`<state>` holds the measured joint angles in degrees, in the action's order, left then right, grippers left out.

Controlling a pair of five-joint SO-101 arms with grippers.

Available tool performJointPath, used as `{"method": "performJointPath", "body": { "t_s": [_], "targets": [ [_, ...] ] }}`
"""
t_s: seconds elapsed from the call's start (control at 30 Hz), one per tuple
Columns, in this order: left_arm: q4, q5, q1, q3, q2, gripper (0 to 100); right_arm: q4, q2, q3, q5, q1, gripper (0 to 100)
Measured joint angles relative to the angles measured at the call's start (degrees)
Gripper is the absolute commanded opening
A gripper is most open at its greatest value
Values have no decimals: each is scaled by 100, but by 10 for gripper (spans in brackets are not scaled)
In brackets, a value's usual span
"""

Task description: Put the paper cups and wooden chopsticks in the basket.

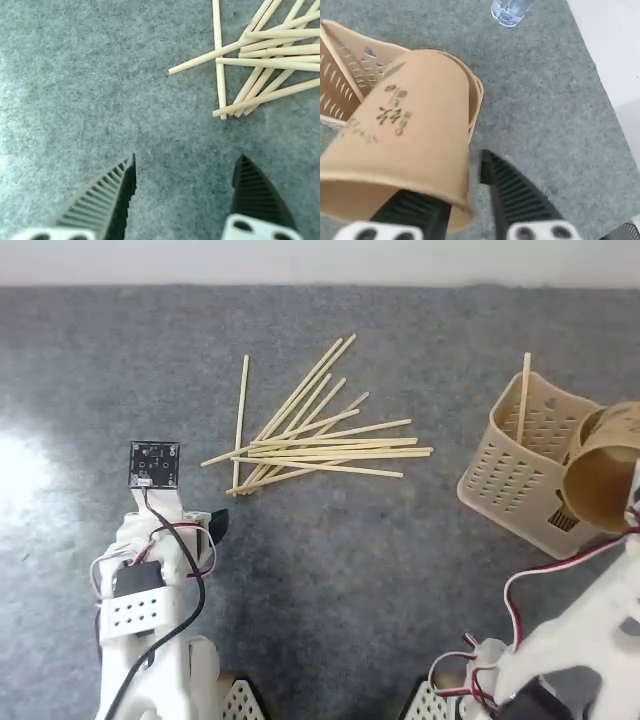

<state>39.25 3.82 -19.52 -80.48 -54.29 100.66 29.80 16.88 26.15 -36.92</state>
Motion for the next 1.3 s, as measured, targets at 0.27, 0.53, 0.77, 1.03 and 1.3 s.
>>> {"method": "performJointPath", "body": {
  "t_s": [0.27,0.53,0.77,1.03,1.3],
  "targets": [
    [0,0,0,0,0,301,0,0,0,9,-237,117],
    [0,0,0,0,0,301,0,0,448,9,-255,112],
    [0,0,0,0,0,301,-9,0,853,9,-237,111],
    [0,0,0,0,0,301,-141,-677,923,9,-185,2],
    [0,0,0,0,0,301,-369,-985,1213,-299,-167,12]
  ]
}}
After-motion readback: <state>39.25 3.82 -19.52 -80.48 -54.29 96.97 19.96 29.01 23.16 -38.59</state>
